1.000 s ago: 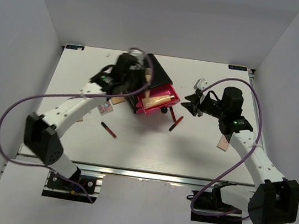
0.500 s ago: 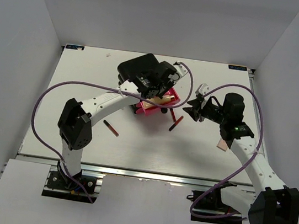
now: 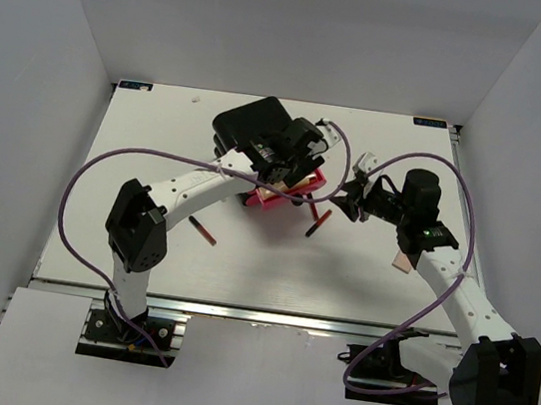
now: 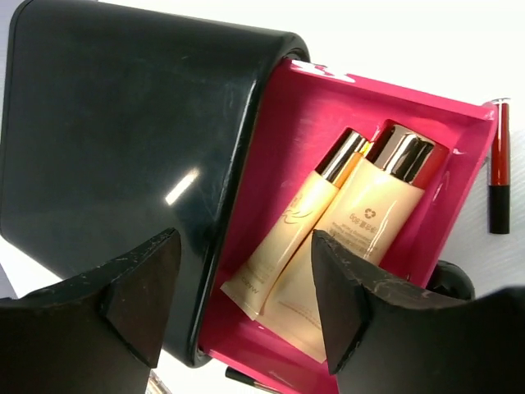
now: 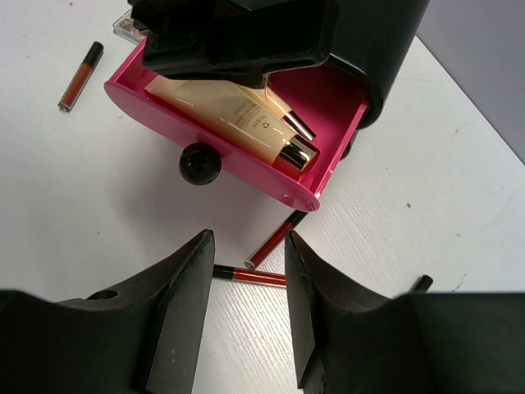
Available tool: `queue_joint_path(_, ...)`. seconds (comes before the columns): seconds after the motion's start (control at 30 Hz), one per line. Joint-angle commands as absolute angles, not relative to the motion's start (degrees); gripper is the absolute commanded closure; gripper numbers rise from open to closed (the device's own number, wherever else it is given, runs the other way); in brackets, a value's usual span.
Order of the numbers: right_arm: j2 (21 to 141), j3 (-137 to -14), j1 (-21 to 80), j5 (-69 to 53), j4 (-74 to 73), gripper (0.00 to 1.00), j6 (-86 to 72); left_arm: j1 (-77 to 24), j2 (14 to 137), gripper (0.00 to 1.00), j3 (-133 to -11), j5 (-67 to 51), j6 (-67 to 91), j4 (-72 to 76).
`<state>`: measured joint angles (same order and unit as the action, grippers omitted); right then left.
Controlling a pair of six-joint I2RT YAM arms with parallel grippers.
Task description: Organize the makeup
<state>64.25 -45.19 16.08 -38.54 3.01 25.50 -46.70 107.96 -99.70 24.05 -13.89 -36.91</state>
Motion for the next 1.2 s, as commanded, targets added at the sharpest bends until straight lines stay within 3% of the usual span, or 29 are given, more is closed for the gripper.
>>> queue_joint_path(0.0,64.4,-45.5,15.6,-40.2,2.7,0.54,26.1,-47.0,104.2,0.27,-102.8,26.0,-12.8,-36.2)
queue_joint_path(0.07,64.2,-45.7,15.7,-42.4,-0.8,0.55,30.4,-46.5,103.2,0.37,-103.9,27.2,-10.3,-33.2)
queue_joint_path(0.1,64.2,-45.9,15.6,-46.6,-3.4,0.55,32.8,-45.9,101.7,0.58,-104.2,27.0,-9.6,-31.8)
queue_joint_path(0.2,64.5,-45.9,15.6,-54.1,-11.4,0.61,44.2,-38.9,100.5,0.86,-106.2,18.3,-3.1,-31.2)
queue_joint_path(0.23,64.9,-45.7,15.6,-55.2,-12.2,0.63,46.0,-36.0,100.6,1.0,-108.4,14.1,2.1,-31.6)
queue_joint_path(0.33,67.0,-45.8,15.9,-56.2,-14.3,0.76,51.1,-24.7,99.8,1.0,-108.2,-3.7,9.6,-28.6)
queue_joint_path(0.37,67.9,-46.3,16.0,-55.6,-15.5,0.78,54.7,-20.3,99.4,0.9,-107.1,-6.7,11.6,-24.0)
queue_joint_path(0.47,71.6,-48.5,16.8,-53.4,-19.2,0.83,59.6,-13.3,99.0,0.4,-102.1,-13.8,19.7,-14.5)
queue_joint_path(0.53,74.0,-49.9,17.9,-51.1,-20.0,0.85,63.2,-10.2,100.7,0.26,-99.8,-20.6,25.2,-10.6)
queue_joint_path(0.57,74.8,-50.4,18.3,-48.8,-20.1,0.85,64.1,-7.8,101.4,0.06,-99.2,-22.9,26.9,-6.7)
queue_joint_path(0.6,76.2,-51.4,18.5,-47.8,-20.2,0.86,65.4,-7.1,102.4,0.02,-99.3,-24.6,28.5,-6.2)
queue_joint_path(0.77,79.4,-53.5,20.3,-43.1,-18.5,0.96,66.4,-5.9,108.3,0.02,-107.1,-22.4,22.8,-12.8)
queue_joint_path(1.17,86.0,-57.4,24.3,-37.7,-15.1,0.97,71.2,-4.1,112.4,0.02,-106.0,-21.2,15.2,-14.2)
